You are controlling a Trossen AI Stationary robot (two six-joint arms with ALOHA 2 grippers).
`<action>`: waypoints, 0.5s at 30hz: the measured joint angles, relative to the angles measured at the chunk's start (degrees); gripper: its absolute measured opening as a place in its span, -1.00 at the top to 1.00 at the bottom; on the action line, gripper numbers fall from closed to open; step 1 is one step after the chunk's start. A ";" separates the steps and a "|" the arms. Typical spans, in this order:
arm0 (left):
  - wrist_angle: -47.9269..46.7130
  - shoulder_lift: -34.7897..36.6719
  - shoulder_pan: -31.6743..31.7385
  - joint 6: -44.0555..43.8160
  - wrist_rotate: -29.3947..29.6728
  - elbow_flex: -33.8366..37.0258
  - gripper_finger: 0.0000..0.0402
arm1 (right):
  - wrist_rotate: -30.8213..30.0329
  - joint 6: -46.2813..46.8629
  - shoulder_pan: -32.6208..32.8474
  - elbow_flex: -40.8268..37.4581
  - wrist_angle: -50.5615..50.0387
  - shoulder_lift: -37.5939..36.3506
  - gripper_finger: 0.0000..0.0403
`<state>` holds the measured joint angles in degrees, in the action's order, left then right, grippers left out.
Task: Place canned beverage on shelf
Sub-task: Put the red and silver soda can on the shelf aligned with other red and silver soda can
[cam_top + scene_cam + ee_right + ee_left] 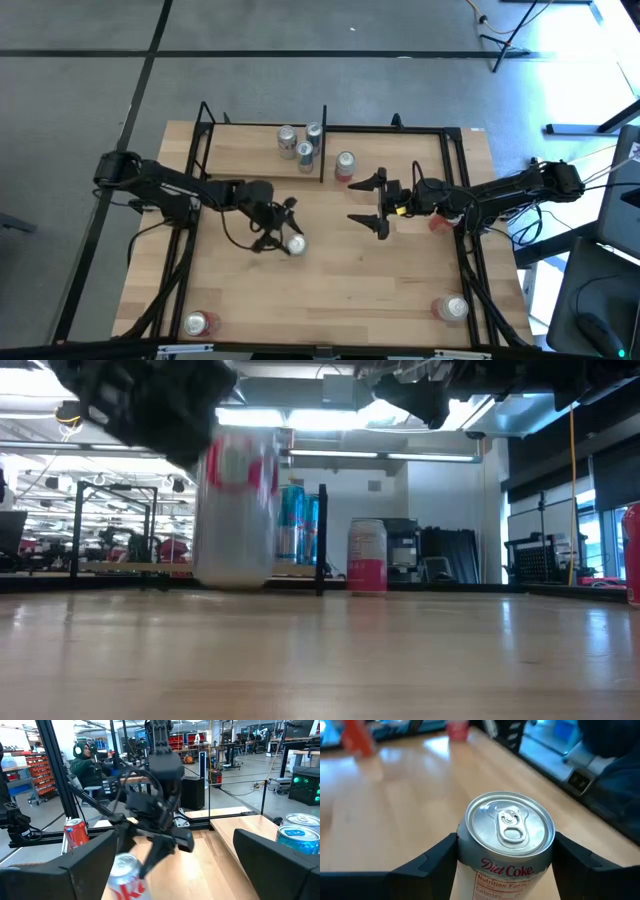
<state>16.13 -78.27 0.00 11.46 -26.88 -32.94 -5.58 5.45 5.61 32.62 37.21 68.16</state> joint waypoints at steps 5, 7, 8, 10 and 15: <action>0.04 -0.73 2.09 -0.32 -5.74 2.87 -0.16 | -0.02 -0.15 0.00 0.00 0.00 0.00 -0.91; -0.23 -0.73 2.77 -0.34 -8.43 3.17 -0.16 | -0.02 -0.18 0.00 0.00 0.00 0.00 -0.91; -0.20 -0.73 2.89 -0.32 -8.64 3.28 -0.17 | -0.02 -0.36 0.00 0.00 0.00 0.00 -0.91; -0.10 -0.73 2.86 -0.65 -7.55 3.29 -0.20 | -0.02 -0.83 0.00 0.00 0.00 0.00 -0.91; 0.47 -0.69 2.90 -3.83 -2.12 3.25 -0.38 | -0.02 -0.94 0.00 0.00 -0.02 -0.02 -0.91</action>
<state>16.60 -78.96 2.90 7.63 -29.01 -29.69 -5.61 4.51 5.61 32.62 37.19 68.14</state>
